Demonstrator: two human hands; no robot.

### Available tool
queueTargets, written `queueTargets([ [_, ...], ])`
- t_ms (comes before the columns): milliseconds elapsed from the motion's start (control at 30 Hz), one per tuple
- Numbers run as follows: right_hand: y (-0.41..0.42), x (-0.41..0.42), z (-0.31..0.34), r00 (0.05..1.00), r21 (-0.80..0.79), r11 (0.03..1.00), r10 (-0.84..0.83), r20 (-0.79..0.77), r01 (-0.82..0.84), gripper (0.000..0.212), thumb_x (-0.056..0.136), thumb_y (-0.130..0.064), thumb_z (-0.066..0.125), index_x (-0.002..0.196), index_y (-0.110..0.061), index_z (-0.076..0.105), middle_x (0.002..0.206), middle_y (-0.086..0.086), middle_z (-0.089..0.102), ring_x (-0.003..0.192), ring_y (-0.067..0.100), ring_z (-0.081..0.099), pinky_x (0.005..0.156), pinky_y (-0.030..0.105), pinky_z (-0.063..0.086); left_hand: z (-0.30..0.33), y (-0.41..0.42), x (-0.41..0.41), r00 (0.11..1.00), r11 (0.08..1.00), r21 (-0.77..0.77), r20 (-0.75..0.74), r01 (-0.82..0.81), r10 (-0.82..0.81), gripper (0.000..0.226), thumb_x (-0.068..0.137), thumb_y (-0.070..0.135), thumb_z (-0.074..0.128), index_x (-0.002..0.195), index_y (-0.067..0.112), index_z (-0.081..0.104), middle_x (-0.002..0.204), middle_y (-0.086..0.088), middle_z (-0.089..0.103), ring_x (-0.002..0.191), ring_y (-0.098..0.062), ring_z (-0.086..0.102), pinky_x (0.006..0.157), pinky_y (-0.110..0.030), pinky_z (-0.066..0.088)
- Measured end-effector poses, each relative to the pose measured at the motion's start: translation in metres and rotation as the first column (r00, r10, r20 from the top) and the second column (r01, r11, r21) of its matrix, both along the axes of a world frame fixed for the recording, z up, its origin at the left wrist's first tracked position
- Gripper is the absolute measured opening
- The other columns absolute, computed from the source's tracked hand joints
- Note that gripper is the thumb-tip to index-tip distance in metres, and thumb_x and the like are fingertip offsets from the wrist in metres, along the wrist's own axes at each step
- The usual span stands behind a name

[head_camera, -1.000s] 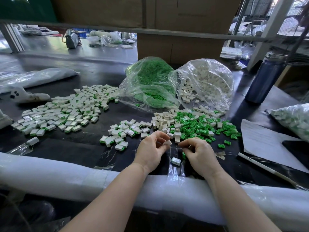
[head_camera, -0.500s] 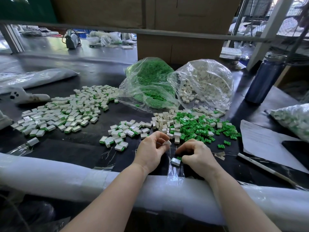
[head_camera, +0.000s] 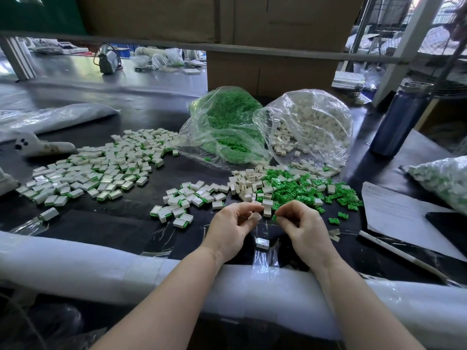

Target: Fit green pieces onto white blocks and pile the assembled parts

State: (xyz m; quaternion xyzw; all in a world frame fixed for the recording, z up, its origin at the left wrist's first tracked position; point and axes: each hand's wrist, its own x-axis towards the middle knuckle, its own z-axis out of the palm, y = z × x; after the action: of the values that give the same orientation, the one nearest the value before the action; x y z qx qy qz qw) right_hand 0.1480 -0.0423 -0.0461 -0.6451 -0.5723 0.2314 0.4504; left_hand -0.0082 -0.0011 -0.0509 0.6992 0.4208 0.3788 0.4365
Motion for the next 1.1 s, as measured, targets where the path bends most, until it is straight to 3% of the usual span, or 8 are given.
queueTargets([
  [133, -0.0008, -0.0009, 0.0009, 0.995, 0.02, 1.0, 0.009, -0.101, -0.007, 0.018, 0.082, -0.002, 0.068, 0.084, -0.02, 0.065, 0.081, -0.004, 0.067, 0.078, 0.006, 0.063, 0.074, 0.013, 0.05, 0.0017, 0.0, -0.0017, 0.997, 0.999, -0.036, 0.069, -0.013, 0.016, 0.02, 0.084, 0.01, 0.066, 0.081, 0.029, 0.063, 0.077, 0.006, 0.063, 0.074, -0.006, 0.059, 0.078, -0.018, 0.05],
  [267, -0.001, -0.0027, 0.0021, 0.993, 0.022, 0.998, 0.06, -0.101, -0.059, 0.019, 0.082, -0.002, 0.067, 0.078, -0.02, 0.063, 0.075, -0.004, 0.065, 0.068, -0.002, 0.06, 0.069, 0.011, 0.048, 0.0025, 0.0012, -0.0035, 0.985, 0.996, -0.087, 0.168, -0.018, 0.032, 0.015, 0.083, 0.007, 0.066, 0.085, 0.021, 0.062, 0.081, -0.002, 0.066, 0.075, -0.007, 0.063, 0.079, -0.019, 0.051],
  [433, -0.0013, -0.0048, 0.002, 0.99, 0.016, 0.995, 0.101, -0.103, -0.1, 0.016, 0.085, -0.003, 0.064, 0.082, -0.018, 0.061, 0.073, -0.002, 0.066, 0.07, 0.004, 0.062, 0.068, 0.013, 0.048, 0.0021, 0.0015, -0.0019, 0.971, 0.989, -0.144, 0.239, 0.013, 0.022, 0.016, 0.082, 0.006, 0.067, 0.085, 0.022, 0.066, 0.082, -0.006, 0.069, 0.078, -0.015, 0.069, 0.074, -0.024, 0.056],
  [533, -0.0016, -0.0057, 0.0033, 0.984, 0.026, 0.993, 0.114, -0.137, -0.111, 0.013, 0.085, -0.001, 0.064, 0.084, -0.014, 0.064, 0.076, 0.002, 0.069, 0.077, 0.016, 0.066, 0.074, 0.025, 0.053, 0.001, 0.0021, -0.0011, 0.965, 0.982, -0.18, 0.262, 0.056, -0.007, 0.015, 0.082, 0.005, 0.066, 0.086, 0.019, 0.067, 0.08, -0.003, 0.069, 0.077, -0.016, 0.069, 0.076, -0.028, 0.057],
  [667, -0.0019, -0.008, 0.0049, 0.968, 0.038, 0.991, 0.131, -0.216, -0.125, 0.014, 0.083, 0.004, 0.064, 0.082, -0.01, 0.066, 0.078, 0.011, 0.069, 0.079, 0.027, 0.067, 0.075, 0.034, 0.057, 0.0008, 0.0009, 0.0002, 0.964, 0.978, -0.182, 0.261, 0.102, -0.053, 0.014, 0.084, 0.004, 0.064, 0.088, 0.018, 0.066, 0.078, -0.003, 0.07, 0.073, -0.012, 0.068, 0.072, -0.023, 0.056],
  [900, -0.0028, -0.0082, 0.0056, 0.961, 0.056, 0.992, 0.122, -0.25, -0.112, 0.02, 0.081, 0.004, 0.067, 0.077, -0.015, 0.066, 0.075, 0.008, 0.07, 0.075, 0.024, 0.068, 0.071, 0.033, 0.058, 0.002, 0.0005, 0.0012, 0.959, 0.967, -0.215, 0.273, 0.134, -0.072, 0.013, 0.087, 0.001, 0.059, 0.091, 0.013, 0.061, 0.079, -0.003, 0.069, 0.069, -0.009, 0.068, 0.066, -0.018, 0.054],
  [1100, -0.0015, -0.007, 0.0034, 0.974, 0.06, 0.995, 0.096, -0.206, -0.086, 0.021, 0.08, 0.002, 0.069, 0.073, -0.018, 0.066, 0.071, 0.004, 0.069, 0.069, 0.02, 0.067, 0.065, 0.027, 0.057, 0.0015, 0.0, 0.0017, 0.968, 0.967, -0.209, 0.235, 0.142, -0.092, 0.008, 0.087, 0.003, 0.06, 0.091, 0.009, 0.06, 0.083, -0.007, 0.069, 0.075, -0.016, 0.069, 0.072, -0.022, 0.055],
])
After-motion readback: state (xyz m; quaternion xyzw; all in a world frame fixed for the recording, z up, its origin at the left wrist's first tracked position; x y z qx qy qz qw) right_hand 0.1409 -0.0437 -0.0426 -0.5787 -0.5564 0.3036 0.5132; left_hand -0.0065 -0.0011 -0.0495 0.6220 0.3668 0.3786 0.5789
